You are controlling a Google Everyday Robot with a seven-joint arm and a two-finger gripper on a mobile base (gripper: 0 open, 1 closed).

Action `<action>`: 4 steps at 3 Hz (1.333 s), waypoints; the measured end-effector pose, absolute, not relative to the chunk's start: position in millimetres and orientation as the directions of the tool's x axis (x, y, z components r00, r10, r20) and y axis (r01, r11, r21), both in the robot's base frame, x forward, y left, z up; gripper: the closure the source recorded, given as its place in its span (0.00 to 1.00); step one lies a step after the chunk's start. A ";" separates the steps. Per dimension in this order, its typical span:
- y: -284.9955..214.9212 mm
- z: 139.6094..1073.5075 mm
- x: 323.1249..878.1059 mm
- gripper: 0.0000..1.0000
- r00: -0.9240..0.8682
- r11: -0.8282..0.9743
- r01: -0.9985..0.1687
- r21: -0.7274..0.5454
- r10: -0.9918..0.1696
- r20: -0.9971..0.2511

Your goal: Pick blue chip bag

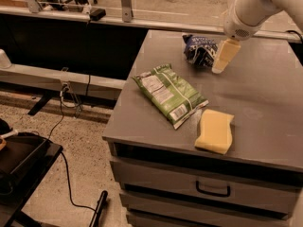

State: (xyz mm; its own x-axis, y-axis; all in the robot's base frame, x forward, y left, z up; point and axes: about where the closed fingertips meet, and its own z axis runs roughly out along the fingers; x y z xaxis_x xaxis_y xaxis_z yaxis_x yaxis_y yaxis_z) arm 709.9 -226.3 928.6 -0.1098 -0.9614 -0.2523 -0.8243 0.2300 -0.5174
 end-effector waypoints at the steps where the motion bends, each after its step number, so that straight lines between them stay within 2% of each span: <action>1: -213.8 917.6 741.6 0.00 -0.083 0.231 -0.819 -0.525 -0.953 -0.290; 2: -195.3 911.0 760.4 0.17 -0.054 0.226 -0.827 -0.515 -0.943 -0.328; 4: -177.4 893.1 769.5 0.64 -0.048 0.209 -0.850 -0.483 -0.944 -0.326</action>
Offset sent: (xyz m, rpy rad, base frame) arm 0.0752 0.0495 -0.0155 0.1291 -0.0256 0.0879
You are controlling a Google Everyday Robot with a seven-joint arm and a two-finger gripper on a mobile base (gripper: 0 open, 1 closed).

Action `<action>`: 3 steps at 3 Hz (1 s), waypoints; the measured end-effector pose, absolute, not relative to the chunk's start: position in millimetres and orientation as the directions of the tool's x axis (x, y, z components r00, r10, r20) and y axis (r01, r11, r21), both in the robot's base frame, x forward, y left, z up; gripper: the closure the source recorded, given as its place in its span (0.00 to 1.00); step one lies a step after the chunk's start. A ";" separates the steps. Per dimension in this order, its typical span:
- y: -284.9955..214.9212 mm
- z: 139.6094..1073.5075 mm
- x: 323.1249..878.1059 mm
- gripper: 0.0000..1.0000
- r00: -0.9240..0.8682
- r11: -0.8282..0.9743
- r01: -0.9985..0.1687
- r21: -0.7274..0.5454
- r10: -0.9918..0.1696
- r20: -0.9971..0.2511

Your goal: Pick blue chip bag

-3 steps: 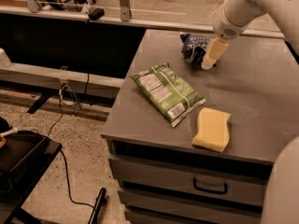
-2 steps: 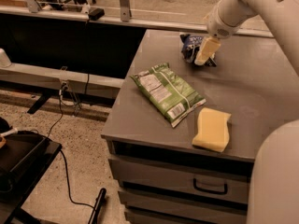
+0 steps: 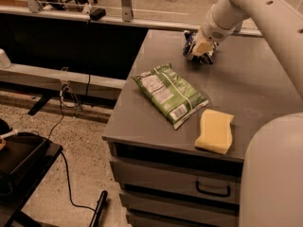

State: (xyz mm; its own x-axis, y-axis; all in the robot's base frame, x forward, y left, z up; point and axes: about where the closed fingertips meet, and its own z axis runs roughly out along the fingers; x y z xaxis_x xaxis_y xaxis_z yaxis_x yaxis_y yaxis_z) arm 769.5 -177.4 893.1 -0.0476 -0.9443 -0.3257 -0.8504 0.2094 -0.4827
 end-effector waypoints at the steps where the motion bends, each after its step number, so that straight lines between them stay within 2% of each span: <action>1: -172.9 883.0 768.2 0.87 -0.053 0.194 -0.863 -0.466 -0.953 -0.298; 2: -167.5 887.4 766.5 1.00 -0.041 0.179 -0.866 -0.468 -0.956 -0.290; 3: -166.2 916.3 769.4 1.00 -0.008 0.177 -0.843 -0.509 -0.949 -0.316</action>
Offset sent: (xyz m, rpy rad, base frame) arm -0.0065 0.0137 0.0096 -0.0462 0.0126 0.0288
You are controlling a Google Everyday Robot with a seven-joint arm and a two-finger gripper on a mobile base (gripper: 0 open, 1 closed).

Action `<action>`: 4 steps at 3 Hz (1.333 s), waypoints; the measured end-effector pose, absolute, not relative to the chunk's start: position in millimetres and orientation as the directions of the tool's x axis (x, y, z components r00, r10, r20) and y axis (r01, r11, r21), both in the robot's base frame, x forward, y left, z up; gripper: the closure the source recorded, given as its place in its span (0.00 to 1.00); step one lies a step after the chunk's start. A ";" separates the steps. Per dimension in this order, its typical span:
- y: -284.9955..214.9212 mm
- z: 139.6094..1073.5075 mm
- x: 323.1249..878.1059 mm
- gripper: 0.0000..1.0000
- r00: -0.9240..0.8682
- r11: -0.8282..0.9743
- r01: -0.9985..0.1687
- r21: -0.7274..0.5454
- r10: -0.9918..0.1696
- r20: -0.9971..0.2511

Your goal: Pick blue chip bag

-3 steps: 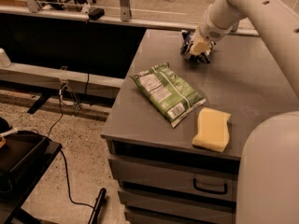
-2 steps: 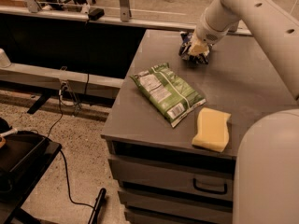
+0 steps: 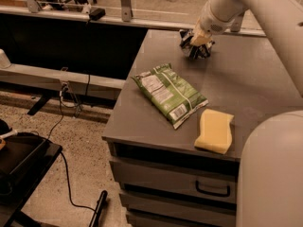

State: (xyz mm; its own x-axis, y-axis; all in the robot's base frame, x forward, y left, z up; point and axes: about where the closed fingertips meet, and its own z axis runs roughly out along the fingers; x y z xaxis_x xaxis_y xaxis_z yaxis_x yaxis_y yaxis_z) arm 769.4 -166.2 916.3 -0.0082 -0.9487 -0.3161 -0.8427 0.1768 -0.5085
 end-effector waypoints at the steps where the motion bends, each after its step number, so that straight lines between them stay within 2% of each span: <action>1: -169.3 961.1 764.1 1.00 0.066 0.190 -0.814 -0.549 -0.909 -0.412; 3: -155.7 1025.8 738.9 1.00 0.227 0.233 -0.811 -0.537 -0.720 -0.656; 4: -150.8 1029.1 738.9 1.00 0.238 0.231 -0.812 -0.536 -0.708 -0.665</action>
Offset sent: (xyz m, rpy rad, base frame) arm -0.0173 -0.0133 0.1598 0.4955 -0.2116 0.2148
